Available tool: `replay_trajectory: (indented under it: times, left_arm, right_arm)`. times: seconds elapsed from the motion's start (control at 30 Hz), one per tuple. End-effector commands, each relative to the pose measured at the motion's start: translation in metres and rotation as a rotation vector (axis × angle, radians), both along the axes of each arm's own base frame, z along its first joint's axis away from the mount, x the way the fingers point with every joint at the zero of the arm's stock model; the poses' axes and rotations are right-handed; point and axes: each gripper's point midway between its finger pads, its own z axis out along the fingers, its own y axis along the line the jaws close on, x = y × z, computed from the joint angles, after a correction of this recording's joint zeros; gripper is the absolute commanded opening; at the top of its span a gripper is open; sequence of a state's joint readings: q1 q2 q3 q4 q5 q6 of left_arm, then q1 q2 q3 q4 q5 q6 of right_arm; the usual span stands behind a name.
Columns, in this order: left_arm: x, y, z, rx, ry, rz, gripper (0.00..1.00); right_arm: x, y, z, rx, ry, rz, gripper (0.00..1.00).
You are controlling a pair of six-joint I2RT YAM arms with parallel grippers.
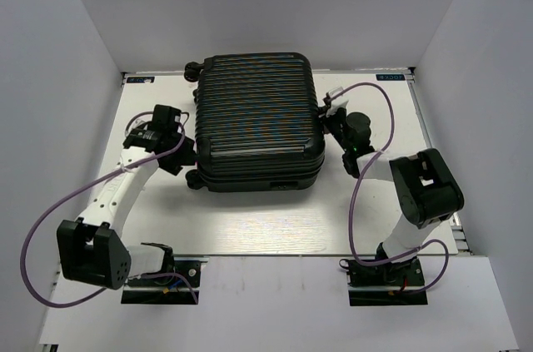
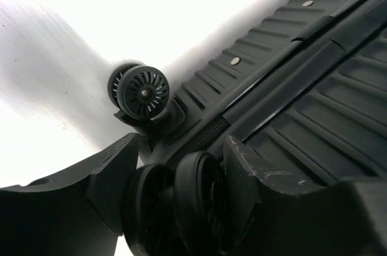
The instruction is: Pack the luggage
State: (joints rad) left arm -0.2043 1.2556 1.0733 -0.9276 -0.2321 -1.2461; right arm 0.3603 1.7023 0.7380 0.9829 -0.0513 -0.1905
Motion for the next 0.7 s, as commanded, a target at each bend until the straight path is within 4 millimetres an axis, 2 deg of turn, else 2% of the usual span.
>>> replay_trajectory:
  times: [0.0,0.07,0.13,0.2,0.27,0.3,0.33,0.4,0.5,0.57,0.67]
  left_arm:
    - [0.01,-0.04,0.021,-0.111,-0.091,-0.083,0.33]
    - [0.005,-0.04,0.024,-0.103,-0.103,-0.084,0.2]
    - [0.002,-0.042,0.022,-0.117,-0.108,-0.075,0.2]
    - [-0.006,-0.048,0.029,-0.134,-0.129,-0.084,0.57]
    - [-0.012,-0.046,0.04,-0.117,-0.157,-0.077,0.7]
    - [-0.023,-0.04,0.039,-0.108,-0.134,-0.059,0.89]
    - [-0.026,-0.036,0.043,-0.104,-0.14,-0.045,1.0]
    - [-0.034,-0.027,0.054,-0.115,-0.178,0.015,1.0]
    - [-0.048,-0.025,0.057,-0.137,-0.203,0.063,1.0]
    - [-0.05,-0.025,0.055,-0.127,-0.217,0.066,1.0]
    - [-0.049,-0.036,0.046,-0.133,-0.199,0.063,1.0]
  right_arm:
    - [-0.007,0.007,0.027,0.026,-0.078,0.013,0.0]
    - [-0.009,0.006,0.024,0.021,-0.07,0.01,0.0]
    - [-0.011,0.006,0.023,0.017,-0.067,0.007,0.0]
    - [-0.012,0.006,0.022,0.008,-0.061,0.004,0.0]
    - [-0.013,0.007,0.022,0.007,-0.058,0.001,0.0]
    - [-0.013,0.005,0.021,0.003,-0.058,-0.008,0.0]
    - [-0.014,0.006,0.02,-0.002,-0.058,-0.005,0.0]
    - [-0.013,0.004,0.019,-0.014,-0.058,-0.029,0.0]
    - [-0.013,0.0,0.016,-0.028,-0.054,-0.056,0.0]
    - [-0.011,-0.003,0.015,-0.034,-0.054,-0.077,0.0]
    - [-0.013,-0.005,0.014,-0.032,-0.058,-0.088,0.0]
